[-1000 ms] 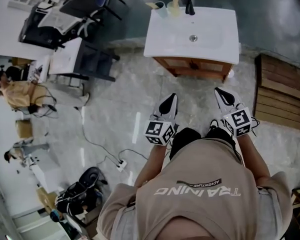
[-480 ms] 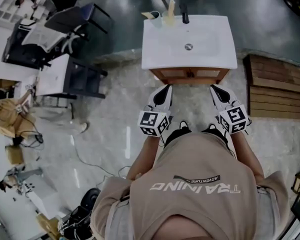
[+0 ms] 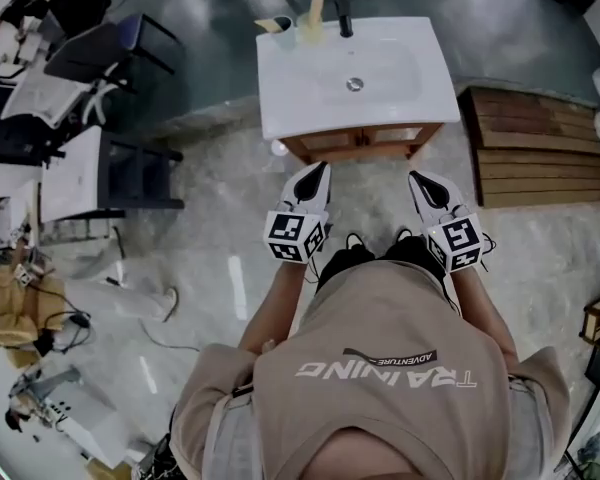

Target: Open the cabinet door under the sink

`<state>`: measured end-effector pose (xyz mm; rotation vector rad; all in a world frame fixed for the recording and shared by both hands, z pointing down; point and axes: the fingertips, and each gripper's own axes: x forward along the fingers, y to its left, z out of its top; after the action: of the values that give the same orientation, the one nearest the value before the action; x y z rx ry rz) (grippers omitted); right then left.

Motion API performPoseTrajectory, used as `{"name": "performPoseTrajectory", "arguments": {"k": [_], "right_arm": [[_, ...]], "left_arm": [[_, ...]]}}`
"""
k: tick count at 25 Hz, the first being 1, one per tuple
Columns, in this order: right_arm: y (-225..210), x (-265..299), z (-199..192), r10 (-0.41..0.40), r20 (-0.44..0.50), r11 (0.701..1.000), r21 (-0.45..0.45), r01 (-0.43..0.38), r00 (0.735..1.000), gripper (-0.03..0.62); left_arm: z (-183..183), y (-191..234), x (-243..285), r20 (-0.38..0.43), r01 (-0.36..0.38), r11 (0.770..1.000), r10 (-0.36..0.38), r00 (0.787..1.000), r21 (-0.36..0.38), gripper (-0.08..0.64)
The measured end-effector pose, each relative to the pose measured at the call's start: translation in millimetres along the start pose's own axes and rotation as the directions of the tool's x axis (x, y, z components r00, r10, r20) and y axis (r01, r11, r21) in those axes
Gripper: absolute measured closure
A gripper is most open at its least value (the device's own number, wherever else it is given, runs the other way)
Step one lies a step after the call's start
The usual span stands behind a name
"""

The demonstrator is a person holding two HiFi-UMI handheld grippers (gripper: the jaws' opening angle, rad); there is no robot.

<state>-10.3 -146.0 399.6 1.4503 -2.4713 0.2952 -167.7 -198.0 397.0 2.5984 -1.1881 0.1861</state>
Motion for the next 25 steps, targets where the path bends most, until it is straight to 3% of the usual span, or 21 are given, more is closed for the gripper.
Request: {"name": "performPoseTrajectory", "arguments": {"k": [5, 11, 16, 20, 25], "right_arm": [[0, -3, -9, 0.012, -0.034, 1.000, 0.008, -0.012, 0.999, 0.591], [-3, 3, -12, 0.051, -0.004, 0.998, -0.038, -0.051, 0.999, 0.591], [-12, -5, -39, 0.079, -0.047, 0.994, -0.070, -0.082, 0.996, 0.591], [-40, 1, -59, 0.071, -0.053, 0.997, -0.023, -0.072, 0.996, 0.591], [-65, 18, -87, 0.087, -0.074, 0.996, -0.015, -0.088, 0.993, 0.591]], "left_arm": [[-13, -13, 8, -0.039, 0.018, 1.000, -0.019, 0.999, -0.016, 0.541], [-27, -27, 26, -0.091, 0.023, 1.000, -0.024, 0.996, -0.008, 0.543], [-59, -28, 50, -0.154, -0.015, 0.999, 0.010, 0.988, -0.030, 0.541], [-89, -17, 83, -0.207, -0.049, 0.998, 0.040, 0.977, -0.034, 0.542], [-135, -4, 119, -0.250, -0.096, 0.986, 0.060, 0.966, -0.136, 0.541]]}}
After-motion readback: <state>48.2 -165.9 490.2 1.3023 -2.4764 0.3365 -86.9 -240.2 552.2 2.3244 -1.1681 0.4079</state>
